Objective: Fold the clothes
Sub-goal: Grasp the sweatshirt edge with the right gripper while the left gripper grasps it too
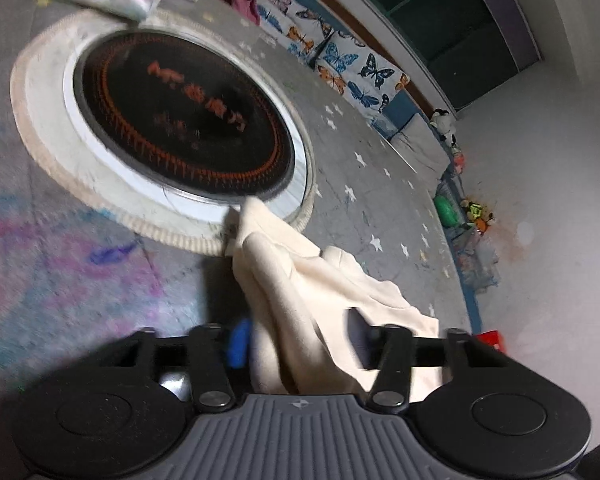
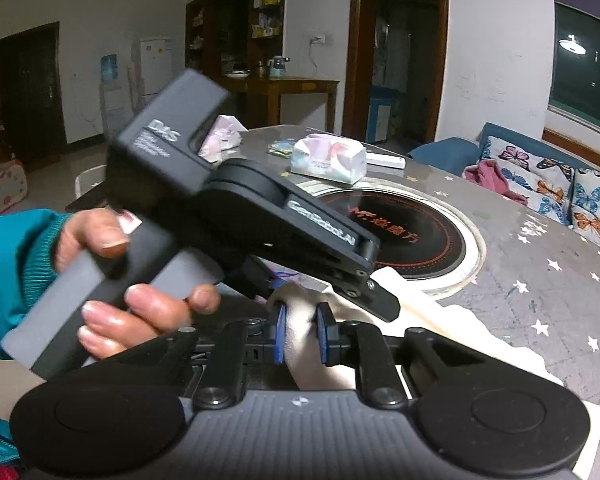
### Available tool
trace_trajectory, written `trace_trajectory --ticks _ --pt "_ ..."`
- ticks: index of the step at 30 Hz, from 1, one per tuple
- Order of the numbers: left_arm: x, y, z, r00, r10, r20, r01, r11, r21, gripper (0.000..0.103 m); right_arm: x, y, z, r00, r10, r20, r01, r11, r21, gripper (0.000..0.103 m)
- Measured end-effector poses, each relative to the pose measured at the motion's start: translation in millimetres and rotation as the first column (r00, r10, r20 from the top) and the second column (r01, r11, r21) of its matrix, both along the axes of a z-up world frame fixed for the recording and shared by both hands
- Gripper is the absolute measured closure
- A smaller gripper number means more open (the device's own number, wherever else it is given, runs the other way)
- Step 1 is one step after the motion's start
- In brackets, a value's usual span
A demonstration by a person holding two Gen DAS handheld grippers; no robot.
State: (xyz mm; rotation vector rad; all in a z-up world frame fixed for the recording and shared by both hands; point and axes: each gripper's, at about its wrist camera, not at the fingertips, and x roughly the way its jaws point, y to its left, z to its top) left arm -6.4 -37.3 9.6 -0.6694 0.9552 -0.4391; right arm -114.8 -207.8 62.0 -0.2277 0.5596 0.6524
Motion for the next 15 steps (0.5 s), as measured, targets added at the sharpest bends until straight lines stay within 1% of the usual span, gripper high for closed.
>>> trace_trajectory --ticks 2,4,8,10,12,14,15 --pt "1.2 -1.1 -4.8 1.0 -0.001 -0.015 0.001 1.0 -0.005 0.078 -1.4 0.6 -1.1 1.0 0.011 -0.003 -0.011 1.0 0.0 0.088" --pt "2.3 -2.0 -6.2 1.0 -0.005 -0.011 0.005 1.0 0.0 0.081 -1.6 -4.6 -2.2 1.0 0.005 -0.013 -0.005 1.0 0.018 0.085" --pt "3.6 -3.4 -3.6 1.0 -0.017 0.0 0.017 1.0 0.022 0.082 -1.3 -24.6 -2.9 0.999 -0.036 -0.035 0.038 0.997 0.064 0.079" --pt "3.8 -4.0 -2.3 1.0 -0.019 0.003 0.019 0.999 0.029 0.082 -1.1 -39.2 -2.2 0.996 -0.079 -0.039 0.082 0.994 0.075 0.079" --pt "2.6 -4.0 -2.5 1.0 -0.019 0.006 0.019 0.999 0.033 0.082 1.0 -57.6 -1.6 0.989 -0.145 -0.036 0.147 0.986 0.075 0.078" --pt "1.4 -6.5 -1.9 1.0 -0.021 0.014 0.02 0.999 0.047 0.082 3.3 -76.2 -2.0 0.976 -0.215 -0.034 0.217 0.973 0.075 0.077" --pt "1.0 -7.5 -1.1 1.0 -0.023 0.019 0.022 0.998 0.057 0.082 4.9 -88.4 -3.0 0.964 -0.263 -0.027 0.264 0.962 0.066 0.076"
